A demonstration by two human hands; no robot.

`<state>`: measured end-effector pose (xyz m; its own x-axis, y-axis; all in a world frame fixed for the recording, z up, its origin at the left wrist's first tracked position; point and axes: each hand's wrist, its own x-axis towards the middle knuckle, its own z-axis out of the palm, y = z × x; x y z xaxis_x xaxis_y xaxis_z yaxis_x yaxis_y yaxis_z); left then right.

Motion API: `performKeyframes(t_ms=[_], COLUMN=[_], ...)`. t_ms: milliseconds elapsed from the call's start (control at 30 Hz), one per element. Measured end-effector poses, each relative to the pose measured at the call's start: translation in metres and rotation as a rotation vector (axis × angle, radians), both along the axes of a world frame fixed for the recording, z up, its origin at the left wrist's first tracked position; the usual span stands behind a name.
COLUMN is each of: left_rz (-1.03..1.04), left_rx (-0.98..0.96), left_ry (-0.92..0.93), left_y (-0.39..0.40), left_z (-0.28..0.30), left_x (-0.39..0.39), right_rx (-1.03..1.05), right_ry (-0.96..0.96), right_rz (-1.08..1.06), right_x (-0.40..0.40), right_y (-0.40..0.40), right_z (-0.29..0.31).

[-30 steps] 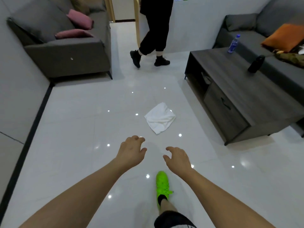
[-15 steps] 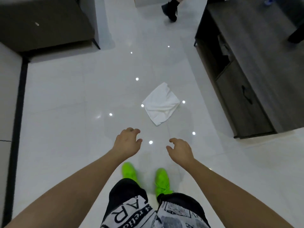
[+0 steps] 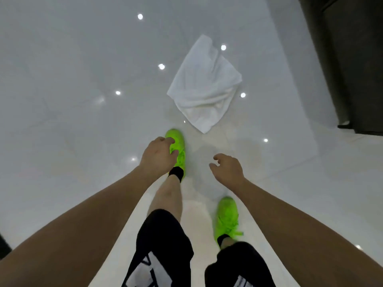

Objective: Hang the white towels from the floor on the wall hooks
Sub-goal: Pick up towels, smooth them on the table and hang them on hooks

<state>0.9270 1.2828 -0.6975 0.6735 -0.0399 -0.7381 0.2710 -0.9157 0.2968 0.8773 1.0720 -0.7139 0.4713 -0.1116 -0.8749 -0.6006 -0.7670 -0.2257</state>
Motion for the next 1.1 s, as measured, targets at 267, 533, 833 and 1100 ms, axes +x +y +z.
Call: performKeyframes(t_ms=[267, 533, 833, 1100], left_rz=[-0.044, 0.041, 0.059, 0.009], left_rx=[-0.013, 0.034, 0.04, -0.011], left_ry=[0.095, 0.191, 0.253, 0.217], left_y=[0.044, 0.088, 0.081, 0.038], left_z=[-0.204, -0.317, -0.279, -0.303], left_x=[0.061, 0.082, 0.087, 0.11], right_rx=[0.09, 0.273, 0.195, 0.338], right_ry=[0.208, 0.354, 0.262, 0.299], right_rz=[-0.718, -1.839, -1.85, -1.965], right_x=[0.069, 0.091, 0.127, 0.116], right_y=[0.036, 0.049, 0.037, 0.042], right_z=[-0.215, -0.336, -0.289, -0.319])
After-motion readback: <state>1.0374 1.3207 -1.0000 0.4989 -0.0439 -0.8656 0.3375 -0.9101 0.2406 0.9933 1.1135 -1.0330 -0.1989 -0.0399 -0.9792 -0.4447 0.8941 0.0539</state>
